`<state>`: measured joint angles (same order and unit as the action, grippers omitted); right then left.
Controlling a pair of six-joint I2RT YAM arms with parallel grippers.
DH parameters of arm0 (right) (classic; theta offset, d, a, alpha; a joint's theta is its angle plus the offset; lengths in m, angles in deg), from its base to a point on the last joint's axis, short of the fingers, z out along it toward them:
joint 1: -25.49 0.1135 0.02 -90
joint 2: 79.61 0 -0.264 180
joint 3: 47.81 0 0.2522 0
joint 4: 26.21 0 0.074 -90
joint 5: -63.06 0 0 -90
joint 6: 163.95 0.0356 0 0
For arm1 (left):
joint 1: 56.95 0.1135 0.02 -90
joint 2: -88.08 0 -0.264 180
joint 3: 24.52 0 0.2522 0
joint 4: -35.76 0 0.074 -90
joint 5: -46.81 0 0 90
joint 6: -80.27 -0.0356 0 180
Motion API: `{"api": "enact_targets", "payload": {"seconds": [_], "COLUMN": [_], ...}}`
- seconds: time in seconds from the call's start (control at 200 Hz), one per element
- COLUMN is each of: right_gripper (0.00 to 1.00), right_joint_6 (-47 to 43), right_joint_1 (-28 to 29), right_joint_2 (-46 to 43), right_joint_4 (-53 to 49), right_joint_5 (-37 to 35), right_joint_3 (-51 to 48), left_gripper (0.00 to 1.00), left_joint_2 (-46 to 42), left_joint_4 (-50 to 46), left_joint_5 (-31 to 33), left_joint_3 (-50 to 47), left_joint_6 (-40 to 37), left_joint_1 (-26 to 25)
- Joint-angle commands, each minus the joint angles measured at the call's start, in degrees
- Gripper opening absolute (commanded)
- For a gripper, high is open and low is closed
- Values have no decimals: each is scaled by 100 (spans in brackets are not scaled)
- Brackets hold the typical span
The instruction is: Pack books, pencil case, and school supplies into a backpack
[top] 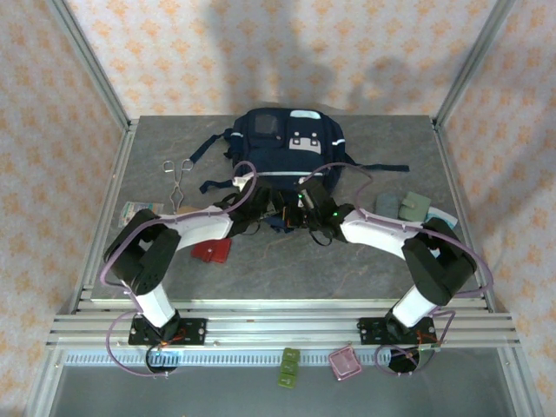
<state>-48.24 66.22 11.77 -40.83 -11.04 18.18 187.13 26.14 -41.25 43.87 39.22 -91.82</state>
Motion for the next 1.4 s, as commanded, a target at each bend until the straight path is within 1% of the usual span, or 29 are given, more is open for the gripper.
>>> {"api": "enact_targets", "payload": {"seconds": [0.0, 0.03, 0.05, 0.085, 0.225, 0.345, 0.466, 0.536, 0.606, 0.671, 0.756, 0.921, 1.006, 1.016, 1.131, 1.206, 1.296, 1.321, 1.366, 1.397], "right_gripper": [0, 0, 0, 0, 0, 0, 0, 0, 0, 0, 0, 0, 0, 0, 0, 0, 0, 0, 0, 0], "right_joint_6": [-128, -152, -172, -193, -242, -186, -101, -148, -159, -151, -167, 22, 85, 83, 162, 218, 262, 284, 297, 306], "right_joint_1": [49, 41, 33, 8, -250, -699, -1236, -1296, -1296, -1251, -1040, -487, -135, -89, 217, 245, 244, 249, 244, 249], "right_joint_2": [-60, -74, -89, -106, -210, -390, -641, -749, -842, -935, -1143, -1475, -1536, -1542, -1487, -1310, -912, -790, -584, -470], "right_joint_4": [29, -34, -79, -150, -550, -906, -1000, -1003, -1006, -1012, -991, -867, -698, -663, -233, 117, 396, 430, 491, 517], "right_joint_5": [-192, -298, -367, -497, -1135, -1640, -1765, -1812, -1624, -1427, -1337, -909, -765, -762, -594, -442, -379, -391, -370, -368], "right_joint_3": [2, -6, -25, -50, -174, -376, -627, -662, -674, -726, -845, -1096, -1170, -1171, -1100, -971, -684, -591, -446, -364], "left_gripper": [36, 19, 11, 0, 0, 0, 0, 0, 0, 0, 0, 0, 0, 0, 0, 0, 0, 8, 28, 38], "left_joint_2": [282, 335, 357, 386, 265, 21, -144, -161, -150, -157, -191, -335, -399, -409, -366, -209, 24, 79, 123, 104], "left_joint_4": [7, 41, 43, 51, 50, 77, 148, 144, 110, 73, -51, -412, -497, -497, -416, -414, -515, -590, -712, -722], "left_joint_5": [228, 153, 116, 55, 15, 17, -57, -133, -222, -289, -296, 3, 192, 193, 150, 97, 132, 119, 17, -67], "left_joint_3": [192, 189, 180, 172, 43, -165, -359, -348, -254, -159, -7, 178, 237, 244, 458, 784, 1235, 1351, 1484, 1470], "left_joint_6": [245, 238, 246, 245, 146, 20, -115, -219, -325, -473, -751, -1351, -1502, -1619, -1826, -1933, -2038, -2034, -1989, -1946], "left_joint_1": [14, 47, 71, 113, 198, 282, 358, 362, 358, 345, 341, 364, 511, 544, 893, 1053, 1105, 1104, 1098, 1082]}}
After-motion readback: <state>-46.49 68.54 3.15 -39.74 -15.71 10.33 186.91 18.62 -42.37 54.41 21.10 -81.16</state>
